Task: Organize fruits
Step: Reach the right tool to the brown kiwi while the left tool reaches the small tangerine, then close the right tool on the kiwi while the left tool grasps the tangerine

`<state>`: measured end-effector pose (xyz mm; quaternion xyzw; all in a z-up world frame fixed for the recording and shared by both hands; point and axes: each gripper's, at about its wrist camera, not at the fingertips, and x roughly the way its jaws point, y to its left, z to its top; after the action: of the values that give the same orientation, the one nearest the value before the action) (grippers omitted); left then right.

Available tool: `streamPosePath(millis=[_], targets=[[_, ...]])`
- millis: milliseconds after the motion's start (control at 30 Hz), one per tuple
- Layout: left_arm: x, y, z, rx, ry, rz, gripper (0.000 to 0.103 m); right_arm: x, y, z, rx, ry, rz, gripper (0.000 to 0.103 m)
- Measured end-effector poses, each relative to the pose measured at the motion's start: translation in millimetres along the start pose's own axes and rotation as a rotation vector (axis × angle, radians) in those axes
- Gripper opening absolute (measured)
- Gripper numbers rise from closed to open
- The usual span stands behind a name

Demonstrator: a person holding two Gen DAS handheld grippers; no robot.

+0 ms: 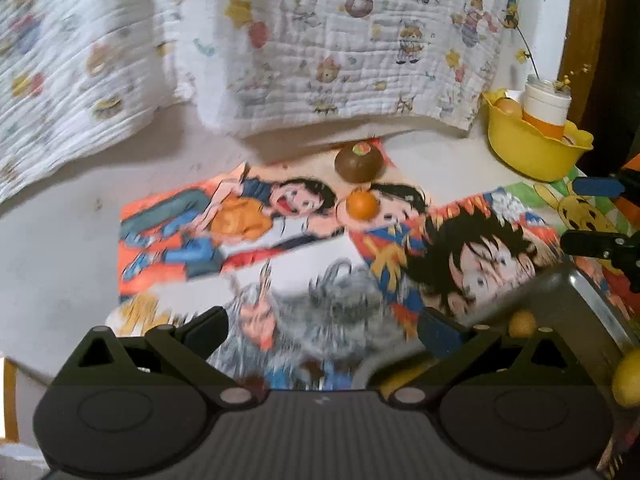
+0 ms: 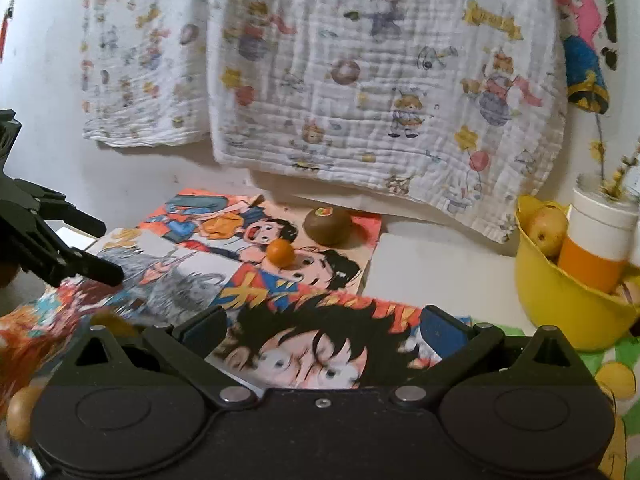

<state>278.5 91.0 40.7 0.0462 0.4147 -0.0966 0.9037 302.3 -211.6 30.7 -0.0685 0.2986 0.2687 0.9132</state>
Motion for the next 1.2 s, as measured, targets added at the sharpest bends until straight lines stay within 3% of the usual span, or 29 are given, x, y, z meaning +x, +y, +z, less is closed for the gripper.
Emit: streamPosePath(millis=[333, 500, 767, 967, 1200], targets=[[72.9, -9.0, 40.1, 0.056, 0.0, -0.024, 0.102, 83.8, -25.9, 66.3, 0.146, 0.118, -0.003, 0.102], [107.4, -11.8, 52.3, 0.029, 0.013, -0.031, 0.102, 132.6, -32.2, 84.3, 0.206, 0.128, 0.003, 0.102], [140.6, -10.0, 57.5, 0.001, 0.039, -0.047, 0.102, 190.1, -41.3, 90.9, 0.289, 0.146, 0.02, 0.102], [150.9, -15.6, 59.7, 0.01, 0.024, -0.074, 0.102, 217.2, -41.4, 91.9, 0.315, 0.163, 0.028, 0.092], [163.4, -23.4, 64.8, 0.006, 0.005, -0.072, 0.1, 235.7, -40.5, 87.9, 0.349, 0.167, 0.043, 0.087]])
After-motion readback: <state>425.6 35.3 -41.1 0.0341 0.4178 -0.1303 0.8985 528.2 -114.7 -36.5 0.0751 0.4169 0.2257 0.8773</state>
